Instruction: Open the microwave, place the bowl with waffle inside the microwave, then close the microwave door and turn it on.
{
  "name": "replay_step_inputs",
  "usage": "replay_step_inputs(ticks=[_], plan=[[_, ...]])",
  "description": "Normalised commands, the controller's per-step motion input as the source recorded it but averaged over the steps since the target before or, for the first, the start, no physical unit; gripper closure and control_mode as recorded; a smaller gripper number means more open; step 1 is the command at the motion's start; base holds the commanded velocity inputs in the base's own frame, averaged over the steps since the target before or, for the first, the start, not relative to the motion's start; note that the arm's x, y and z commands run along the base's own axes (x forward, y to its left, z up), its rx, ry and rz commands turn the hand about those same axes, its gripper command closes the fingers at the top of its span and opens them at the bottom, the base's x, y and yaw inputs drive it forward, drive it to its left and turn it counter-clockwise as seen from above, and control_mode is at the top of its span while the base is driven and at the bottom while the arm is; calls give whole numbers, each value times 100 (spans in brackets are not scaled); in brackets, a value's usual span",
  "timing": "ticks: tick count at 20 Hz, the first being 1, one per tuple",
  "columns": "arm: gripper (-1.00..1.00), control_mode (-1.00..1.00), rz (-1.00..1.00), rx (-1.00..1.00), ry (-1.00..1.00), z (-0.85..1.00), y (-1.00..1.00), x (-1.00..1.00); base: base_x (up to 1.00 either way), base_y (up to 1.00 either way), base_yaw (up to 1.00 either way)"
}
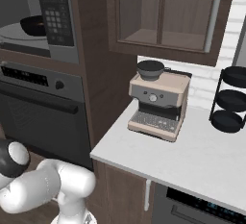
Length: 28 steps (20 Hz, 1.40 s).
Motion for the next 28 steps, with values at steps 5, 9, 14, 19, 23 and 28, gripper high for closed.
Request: replay_step_inputs(ticks=[5, 9, 14, 19, 23, 28], plan=[[-100, -100, -1, -21, -9, -30, 2, -62, 0, 0, 0], [-100, -100, 0, -19, 3, -24, 0, -4, 0, 0, 0], [-100, -100, 0, -23, -16, 0, 28, -73, 0, 0, 0], [-100, -100, 0, -28, -6, -10, 52, -29, 0, 0, 0], [-100, -100, 0, -21, -4, -14, 17, -39, 0, 0, 0], [-100, -100, -4, -19, -19, -11, 71, -45, 0, 0, 0]])
